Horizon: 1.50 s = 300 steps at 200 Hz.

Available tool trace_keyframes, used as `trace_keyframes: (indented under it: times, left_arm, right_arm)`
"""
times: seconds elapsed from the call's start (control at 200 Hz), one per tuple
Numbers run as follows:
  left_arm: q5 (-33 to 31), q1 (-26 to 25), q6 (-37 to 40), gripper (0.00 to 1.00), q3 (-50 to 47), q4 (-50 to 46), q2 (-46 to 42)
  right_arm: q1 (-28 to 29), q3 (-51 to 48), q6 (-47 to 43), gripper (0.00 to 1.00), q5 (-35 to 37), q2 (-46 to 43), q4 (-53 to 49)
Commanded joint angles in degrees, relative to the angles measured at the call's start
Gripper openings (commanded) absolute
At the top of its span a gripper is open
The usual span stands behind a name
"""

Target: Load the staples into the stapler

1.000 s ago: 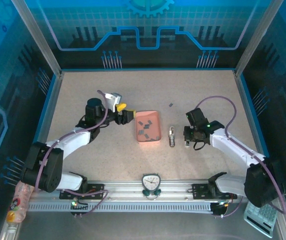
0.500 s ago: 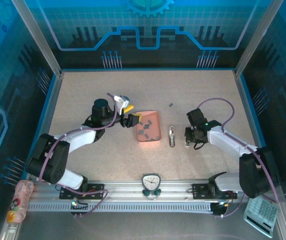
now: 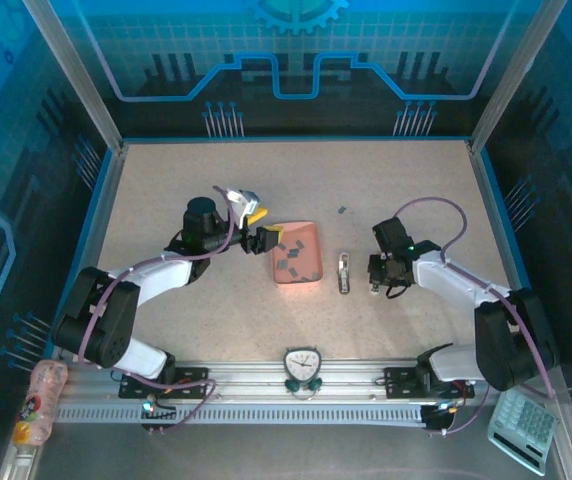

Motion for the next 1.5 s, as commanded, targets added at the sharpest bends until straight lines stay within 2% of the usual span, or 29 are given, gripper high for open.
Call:
trace_keyframes:
  times: [0.0,0.365,0.68,1.496]
  left_arm:
    - [1.50,-0.19,1.60,0.83,0.61,1.51,0.31]
    - [1.44,-0.37,1.72,0.83,0.52,1.46,-0.15]
    - [1.33,-0.72,1.97,0.83,0.37,1.31,-0.51]
    - [1.37,-1.16,2.21,0.83,0.26,1.17,-1.14]
  right_arm:
    - [0.34,0.20,1.35,0.18,0.16,0.49,0.51]
    - [3.00,-0.04,2.58,0.18,3.03,-0.66,0.90]
    - [4.57,-4.09,3.74,0.17,5.49,-4.61,4.41]
    - [6.10,-5.39,3.38,0.18,6.12,-7.16,5.28]
